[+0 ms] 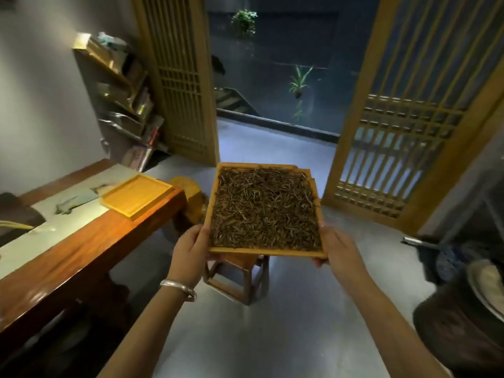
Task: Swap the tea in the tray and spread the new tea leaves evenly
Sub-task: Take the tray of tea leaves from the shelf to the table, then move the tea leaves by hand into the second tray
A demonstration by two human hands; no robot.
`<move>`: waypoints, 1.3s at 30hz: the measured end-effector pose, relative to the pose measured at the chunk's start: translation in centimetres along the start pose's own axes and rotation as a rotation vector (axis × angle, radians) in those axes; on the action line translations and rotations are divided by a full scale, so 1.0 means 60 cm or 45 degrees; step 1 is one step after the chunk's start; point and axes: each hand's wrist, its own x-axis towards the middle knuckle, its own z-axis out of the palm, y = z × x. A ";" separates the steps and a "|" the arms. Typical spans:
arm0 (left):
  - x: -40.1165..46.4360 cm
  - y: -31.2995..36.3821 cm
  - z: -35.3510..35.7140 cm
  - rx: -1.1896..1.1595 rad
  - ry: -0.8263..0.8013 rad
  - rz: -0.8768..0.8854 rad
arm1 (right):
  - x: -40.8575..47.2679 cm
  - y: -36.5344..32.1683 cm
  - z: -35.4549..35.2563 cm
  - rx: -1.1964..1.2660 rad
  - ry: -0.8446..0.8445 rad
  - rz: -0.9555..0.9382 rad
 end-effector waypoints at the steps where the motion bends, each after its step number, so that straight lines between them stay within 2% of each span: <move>1: 0.004 -0.007 -0.029 -0.007 0.053 -0.013 | 0.016 -0.002 0.033 0.012 -0.052 0.001; 14: 0.081 -0.106 -0.333 0.126 0.725 -0.168 | 0.196 -0.008 0.459 -0.031 -0.681 0.092; 20: 0.190 -0.147 -0.437 0.202 0.887 -0.196 | 0.326 -0.017 0.663 -0.151 -0.970 -0.049; 23: 0.258 -0.168 -0.478 0.179 0.952 -0.218 | 0.401 -0.010 0.757 -0.189 -1.048 -0.163; 27: 0.340 -0.193 -0.526 0.067 0.981 -0.282 | 0.476 0.000 0.859 -0.242 -1.100 -0.246; 32: 0.410 -0.224 -0.584 0.054 0.925 -0.347 | 0.538 0.017 0.940 -0.279 -1.235 -0.137; 37: 0.481 -0.284 -0.649 -0.019 0.767 -0.523 | 0.601 0.048 1.006 -0.350 -1.278 -0.097; 39: 0.503 -0.305 -0.665 -0.049 0.698 -0.540 | 0.614 0.062 1.022 -0.409 -1.233 -0.126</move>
